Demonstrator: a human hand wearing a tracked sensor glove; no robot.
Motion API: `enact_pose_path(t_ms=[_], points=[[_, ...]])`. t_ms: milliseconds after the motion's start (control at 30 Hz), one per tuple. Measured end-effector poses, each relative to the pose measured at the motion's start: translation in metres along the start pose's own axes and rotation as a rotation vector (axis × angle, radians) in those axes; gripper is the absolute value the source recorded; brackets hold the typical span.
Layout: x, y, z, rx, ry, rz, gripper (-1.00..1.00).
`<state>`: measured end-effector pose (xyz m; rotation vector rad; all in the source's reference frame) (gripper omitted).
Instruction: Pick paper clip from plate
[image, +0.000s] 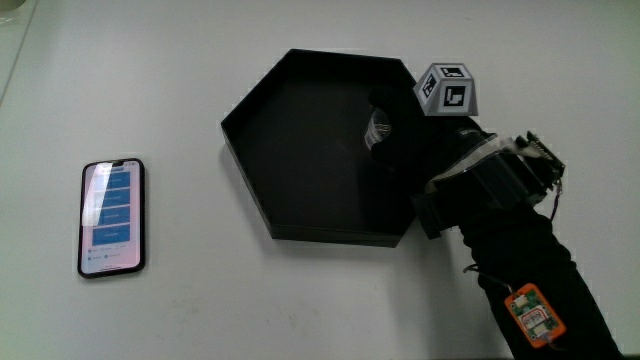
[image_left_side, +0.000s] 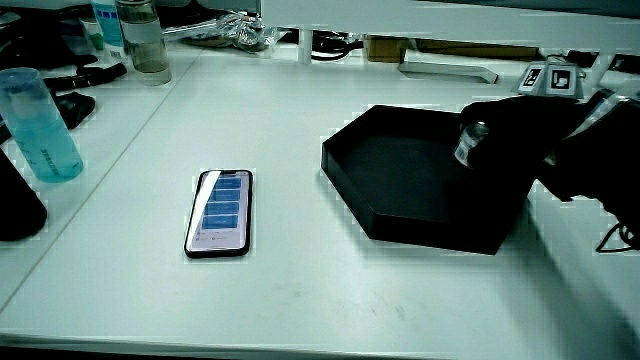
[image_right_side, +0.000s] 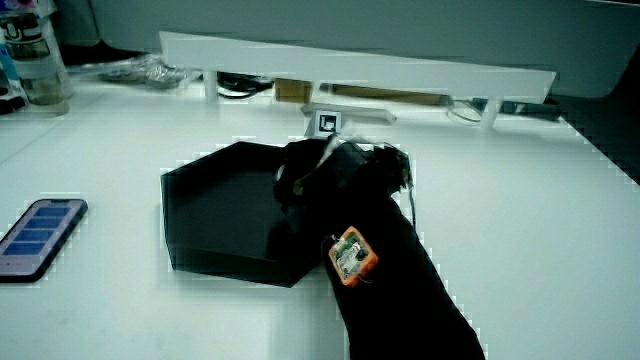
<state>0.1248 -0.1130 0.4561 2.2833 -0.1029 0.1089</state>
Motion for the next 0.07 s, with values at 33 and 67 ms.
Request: enact_pose_path(t_ms=[33, 67], points=[[0.0059, -0.0004, 0.0015, -0.001, 0.008, -0.009, 1.0], [0.012, -0.0018, 0.0037, 0.015, -0.004, -0.024, 1.0]])
